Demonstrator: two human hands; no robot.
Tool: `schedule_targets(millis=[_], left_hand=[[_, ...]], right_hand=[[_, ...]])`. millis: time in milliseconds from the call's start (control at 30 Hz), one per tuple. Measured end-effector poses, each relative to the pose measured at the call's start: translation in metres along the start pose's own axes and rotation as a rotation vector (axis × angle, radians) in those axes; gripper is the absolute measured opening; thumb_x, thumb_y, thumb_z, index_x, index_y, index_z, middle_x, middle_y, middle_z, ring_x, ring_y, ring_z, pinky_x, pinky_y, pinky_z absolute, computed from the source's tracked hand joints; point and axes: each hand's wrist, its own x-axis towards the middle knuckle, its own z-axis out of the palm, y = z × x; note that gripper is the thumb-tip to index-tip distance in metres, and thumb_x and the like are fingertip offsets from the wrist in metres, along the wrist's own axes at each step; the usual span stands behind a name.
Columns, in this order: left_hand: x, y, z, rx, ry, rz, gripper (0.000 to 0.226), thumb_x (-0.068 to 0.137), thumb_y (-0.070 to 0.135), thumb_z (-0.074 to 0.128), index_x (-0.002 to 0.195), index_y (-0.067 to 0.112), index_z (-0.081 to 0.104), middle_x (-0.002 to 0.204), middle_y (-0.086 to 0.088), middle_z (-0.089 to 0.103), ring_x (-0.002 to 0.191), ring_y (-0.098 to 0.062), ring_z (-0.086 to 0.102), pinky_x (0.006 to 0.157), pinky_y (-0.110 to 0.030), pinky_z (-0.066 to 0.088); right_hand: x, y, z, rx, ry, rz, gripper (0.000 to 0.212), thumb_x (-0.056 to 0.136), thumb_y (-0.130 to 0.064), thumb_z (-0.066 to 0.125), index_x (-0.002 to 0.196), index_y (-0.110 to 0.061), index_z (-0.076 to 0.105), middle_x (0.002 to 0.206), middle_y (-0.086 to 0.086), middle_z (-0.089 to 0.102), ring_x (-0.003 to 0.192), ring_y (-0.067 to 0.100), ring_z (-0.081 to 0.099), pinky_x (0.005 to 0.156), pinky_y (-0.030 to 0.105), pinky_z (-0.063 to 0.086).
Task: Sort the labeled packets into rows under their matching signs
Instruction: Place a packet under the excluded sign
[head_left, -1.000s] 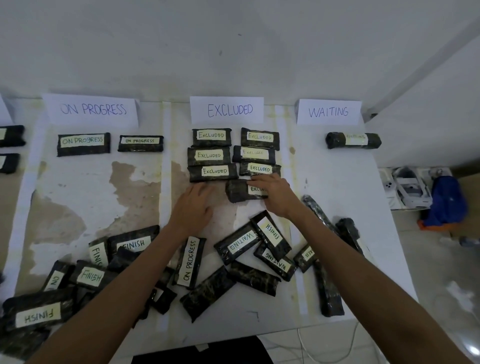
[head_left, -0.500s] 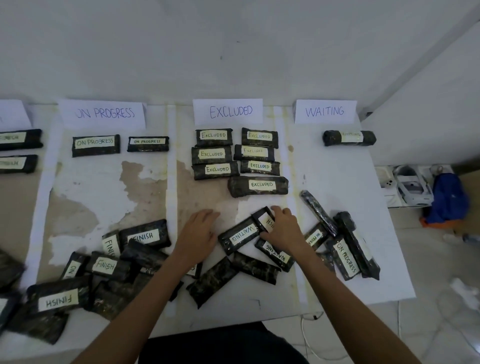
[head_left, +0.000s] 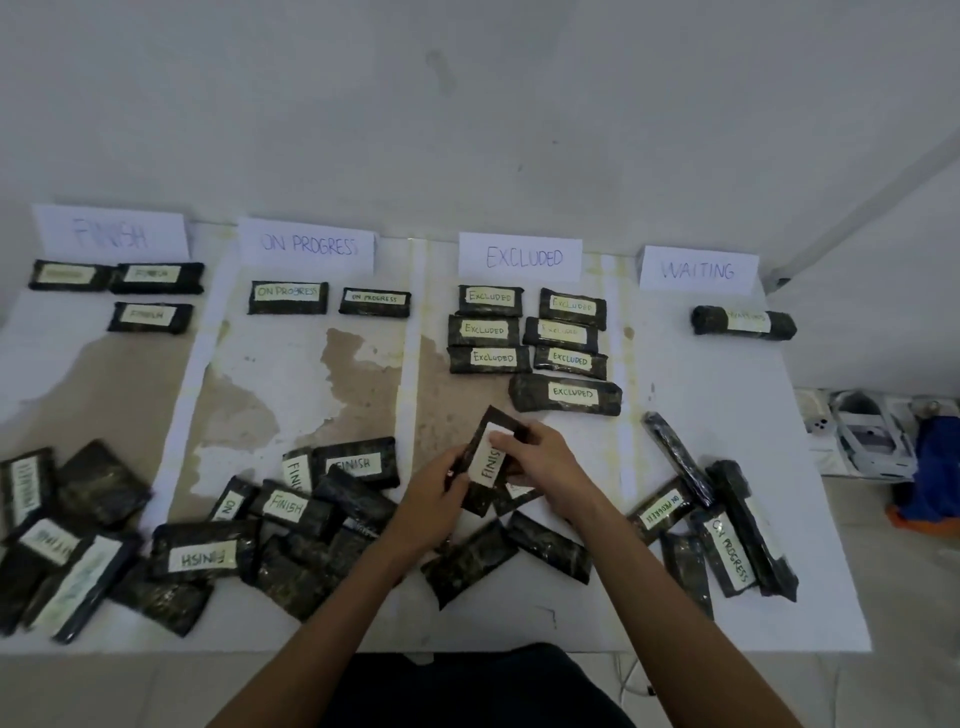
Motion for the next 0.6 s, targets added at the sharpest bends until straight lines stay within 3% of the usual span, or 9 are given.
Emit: schedule_targets(millis=[67, 167, 300, 467, 600], left_hand=[[-0.005, -0.008, -0.022, 0.034, 0.010, 0.002, 0.035, 0.095, 0.009, 0.043, 0.129, 0.016, 0.049, 0.112, 0.001, 0.058, 0.100, -0.011, 0.055, 0.072, -0.007, 0.045], [-0.013, -0.025, -0.056, 0.229, 0.116, 0.086, 0.042, 0.088, 0.023, 0.055, 0.130, 0.017, 0.048, 0.115, 0.002, 0.055, 0.103, -0.012, 0.051, 0.090, -0.029, 0.048], [-0.021, -0.048, -0.103, 0.654, 0.215, 0.195, 0.069, 0.069, 0.057, 0.055, 0.125, 0.017, 0.049, 0.109, -0.003, 0.053, 0.097, -0.022, 0.051, 0.082, -0.035, 0.046], [-0.027, -0.074, -0.167, 0.810, 0.260, 0.233, 0.065, 0.068, 0.046, 0.066, 0.122, 0.012, 0.053, 0.105, -0.009, 0.058, 0.088, -0.030, 0.055, 0.071, -0.038, 0.047], [-0.032, -0.101, -0.231, 0.803, 0.234, 0.220, 0.066, 0.067, 0.036, 0.068, 0.125, 0.011, 0.051, 0.112, -0.009, 0.056, 0.094, -0.031, 0.054, 0.072, -0.041, 0.051]], right_hand=[[-0.003, -0.008, 0.017, -0.009, -0.038, -0.064, 0.017, 0.089, -0.019, 0.063, 0.105, -0.015, 0.059, 0.093, 0.003, 0.069, 0.086, 0.019, 0.067, 0.059, 0.024, 0.054], [-0.005, -0.017, 0.049, -0.016, -0.078, -0.083, 0.016, 0.089, -0.012, 0.062, 0.104, -0.007, 0.059, 0.095, 0.009, 0.068, 0.081, 0.020, 0.067, 0.060, 0.027, 0.056], [-0.004, -0.028, 0.102, 0.014, -0.091, -0.067, 0.019, 0.088, -0.011, 0.063, 0.104, -0.002, 0.059, 0.100, 0.013, 0.067, 0.086, 0.023, 0.068, 0.060, 0.029, 0.057], [-0.005, -0.045, 0.173, 0.008, -0.161, -0.080, 0.023, 0.088, -0.012, 0.065, 0.108, -0.003, 0.058, 0.105, 0.015, 0.065, 0.092, 0.026, 0.067, 0.067, 0.034, 0.060], [0.004, -0.060, 0.227, -0.070, -0.179, -0.100, 0.027, 0.087, -0.021, 0.065, 0.111, -0.012, 0.056, 0.107, 0.013, 0.064, 0.092, 0.026, 0.067, 0.078, 0.040, 0.059]])
